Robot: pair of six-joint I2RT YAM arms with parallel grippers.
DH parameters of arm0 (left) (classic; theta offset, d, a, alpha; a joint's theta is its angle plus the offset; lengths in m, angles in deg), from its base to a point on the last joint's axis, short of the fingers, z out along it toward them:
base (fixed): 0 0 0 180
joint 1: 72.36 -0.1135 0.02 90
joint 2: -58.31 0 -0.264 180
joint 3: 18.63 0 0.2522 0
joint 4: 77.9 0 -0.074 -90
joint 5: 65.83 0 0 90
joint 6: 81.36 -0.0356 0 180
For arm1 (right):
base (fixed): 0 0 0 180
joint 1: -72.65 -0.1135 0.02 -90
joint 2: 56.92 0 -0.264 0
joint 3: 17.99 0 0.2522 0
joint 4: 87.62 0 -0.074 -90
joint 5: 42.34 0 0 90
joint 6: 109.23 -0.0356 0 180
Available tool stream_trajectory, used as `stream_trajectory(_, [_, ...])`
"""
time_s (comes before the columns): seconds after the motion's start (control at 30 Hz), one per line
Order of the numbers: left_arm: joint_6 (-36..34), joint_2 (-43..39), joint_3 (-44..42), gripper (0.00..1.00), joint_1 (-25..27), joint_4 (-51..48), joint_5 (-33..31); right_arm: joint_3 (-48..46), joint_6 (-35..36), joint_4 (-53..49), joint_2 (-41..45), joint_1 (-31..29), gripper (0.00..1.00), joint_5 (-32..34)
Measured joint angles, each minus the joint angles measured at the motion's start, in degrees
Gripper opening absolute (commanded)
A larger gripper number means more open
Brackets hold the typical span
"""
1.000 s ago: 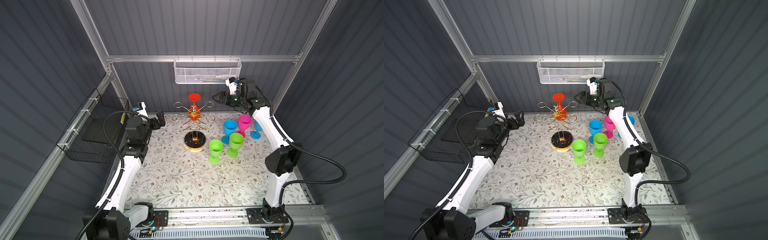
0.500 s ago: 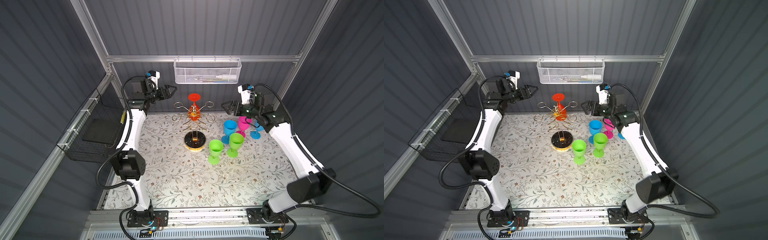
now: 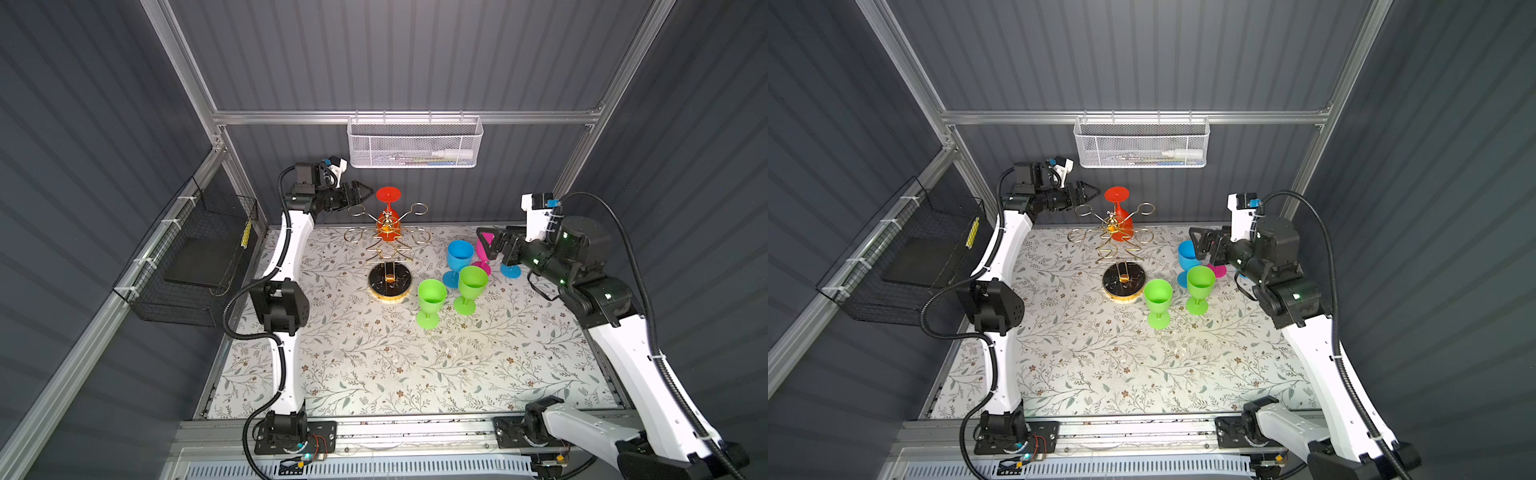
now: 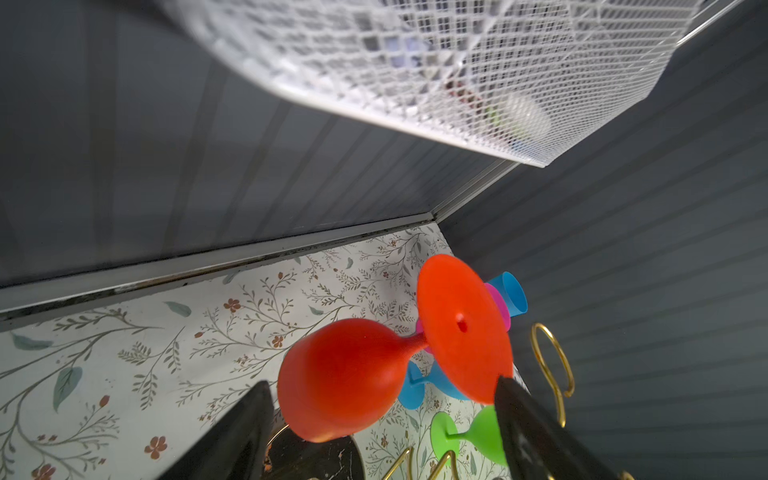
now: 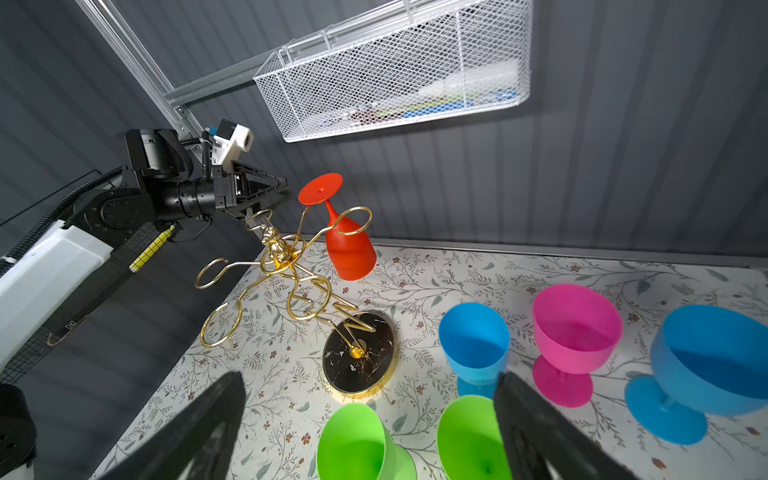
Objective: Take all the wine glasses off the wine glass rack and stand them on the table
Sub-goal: 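Move the left gripper to the red glass foot on the rack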
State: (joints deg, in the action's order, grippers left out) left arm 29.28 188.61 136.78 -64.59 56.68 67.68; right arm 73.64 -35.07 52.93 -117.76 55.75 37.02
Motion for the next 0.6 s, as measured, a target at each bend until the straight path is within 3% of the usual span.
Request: stream_trajectory(0.6, [3.61, 5.29, 3.91, 0.75, 2.69, 5.84, 2.16, -3.5, -0.68, -4.04, 4.28, 0.0, 0.95, 1.92])
